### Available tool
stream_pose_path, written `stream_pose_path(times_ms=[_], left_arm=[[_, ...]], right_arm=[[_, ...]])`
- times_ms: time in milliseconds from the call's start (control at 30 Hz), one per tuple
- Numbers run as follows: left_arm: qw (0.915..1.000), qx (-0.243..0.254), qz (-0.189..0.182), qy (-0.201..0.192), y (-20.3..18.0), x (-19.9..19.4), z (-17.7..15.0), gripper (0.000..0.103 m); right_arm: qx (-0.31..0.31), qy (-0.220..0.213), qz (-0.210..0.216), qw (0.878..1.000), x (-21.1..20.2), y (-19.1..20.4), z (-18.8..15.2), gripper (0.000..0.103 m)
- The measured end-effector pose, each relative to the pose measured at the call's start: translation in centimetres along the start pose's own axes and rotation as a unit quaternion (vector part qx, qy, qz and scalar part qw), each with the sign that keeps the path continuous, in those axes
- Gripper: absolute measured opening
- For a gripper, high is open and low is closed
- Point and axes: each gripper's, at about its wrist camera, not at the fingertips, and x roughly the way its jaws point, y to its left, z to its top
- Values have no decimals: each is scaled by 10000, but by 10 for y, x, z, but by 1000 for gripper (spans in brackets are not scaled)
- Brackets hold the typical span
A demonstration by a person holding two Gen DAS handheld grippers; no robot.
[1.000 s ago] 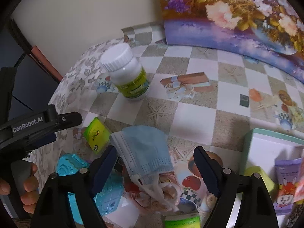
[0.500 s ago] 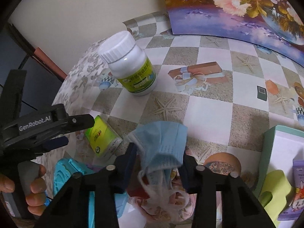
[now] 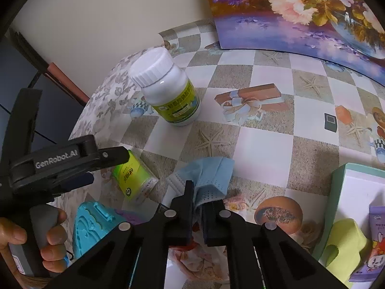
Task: Organize soft objects
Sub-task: 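Grasp the blue face mask with the right gripper while the left gripper grasps the green tissue pack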
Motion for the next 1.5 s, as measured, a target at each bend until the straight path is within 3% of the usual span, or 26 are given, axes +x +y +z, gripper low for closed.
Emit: stream_pose_path(times_ms=[667,800,967,1100,1233,1400,1500], left_arm=[[9997,73,-101,223,-2,10,0,98],[9989,353,260,165,-11,7,9,98],[9955,749,316,489,-23,14,22,98],[9906,834,726,808,-27,30,31,98],[9888,612,581,1231,-24,49,35,98],[9866,459,513,1482,-21,62,41,98],[9852,617,653,1461,-24,64,47,89]], right_arm=[[-46,-757,-90,9971,-69,1,22,3],[-77,-781,-76,9969,-73,0,23,3],[-18,-805,-10,9968,-75,-2,24,3],[3,-811,38,9967,-76,-4,24,3],[17,-812,71,9967,-76,-5,24,3],[49,-790,108,9968,-76,-8,24,3],[83,-754,108,9971,-74,-11,24,3]])
